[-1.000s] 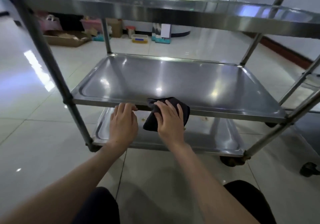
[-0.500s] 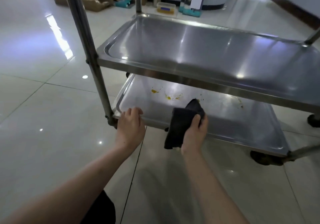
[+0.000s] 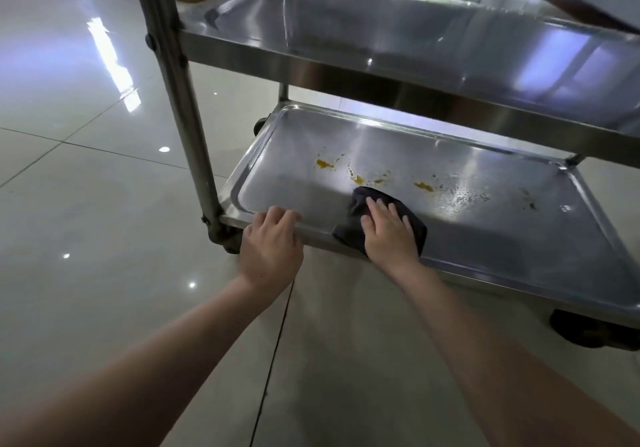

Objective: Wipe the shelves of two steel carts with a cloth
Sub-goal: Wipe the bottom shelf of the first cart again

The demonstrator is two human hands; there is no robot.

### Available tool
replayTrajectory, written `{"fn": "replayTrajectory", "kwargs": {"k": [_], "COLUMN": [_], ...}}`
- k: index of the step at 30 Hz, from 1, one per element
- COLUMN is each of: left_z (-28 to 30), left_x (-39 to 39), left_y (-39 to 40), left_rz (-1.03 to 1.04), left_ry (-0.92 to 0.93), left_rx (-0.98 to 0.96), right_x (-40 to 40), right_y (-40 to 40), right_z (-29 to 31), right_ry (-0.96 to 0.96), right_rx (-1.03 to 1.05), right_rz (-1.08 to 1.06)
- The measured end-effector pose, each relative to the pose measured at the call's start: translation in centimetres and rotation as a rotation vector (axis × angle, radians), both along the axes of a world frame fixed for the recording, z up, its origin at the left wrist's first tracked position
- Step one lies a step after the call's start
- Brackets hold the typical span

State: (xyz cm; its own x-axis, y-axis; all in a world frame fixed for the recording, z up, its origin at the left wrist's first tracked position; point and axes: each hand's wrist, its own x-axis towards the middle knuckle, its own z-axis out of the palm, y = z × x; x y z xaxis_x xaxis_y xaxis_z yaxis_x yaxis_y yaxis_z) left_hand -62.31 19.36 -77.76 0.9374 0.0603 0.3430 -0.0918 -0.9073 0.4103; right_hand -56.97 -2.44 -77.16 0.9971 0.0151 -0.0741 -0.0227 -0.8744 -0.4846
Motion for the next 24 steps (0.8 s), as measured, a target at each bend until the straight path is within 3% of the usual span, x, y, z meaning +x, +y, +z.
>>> {"fn": "replayTrajectory", "kwargs": {"k": [7,13,19,24], "left_z": [-3.7,-5.2,-5.1,-3.8], "left_x": [1.5,1.5,2.0,2.6], "left_y": [1.7,2.5,3.9,4.6], "left_rz": [-0.022,-0.061,-0.055,-0.041], "left_ry": [-0.181,-0.252,-0.198,-0.135], "left_rx": [0.042,0.134,0.09,0.003], "right_x": [1.6,3.4,4.8,3.1], "right_y": [-0.5,3.0,6.6,2.2], "right_z": [-0.9,-1.3,-1.0,-1.2], "right_ry": [0.025,0.125,0.14,0.025], "right_rx": [-0.273,-0.308,-0.288,-0.302], "right_rz": [0.078,0.121,0.174,0.042]}}
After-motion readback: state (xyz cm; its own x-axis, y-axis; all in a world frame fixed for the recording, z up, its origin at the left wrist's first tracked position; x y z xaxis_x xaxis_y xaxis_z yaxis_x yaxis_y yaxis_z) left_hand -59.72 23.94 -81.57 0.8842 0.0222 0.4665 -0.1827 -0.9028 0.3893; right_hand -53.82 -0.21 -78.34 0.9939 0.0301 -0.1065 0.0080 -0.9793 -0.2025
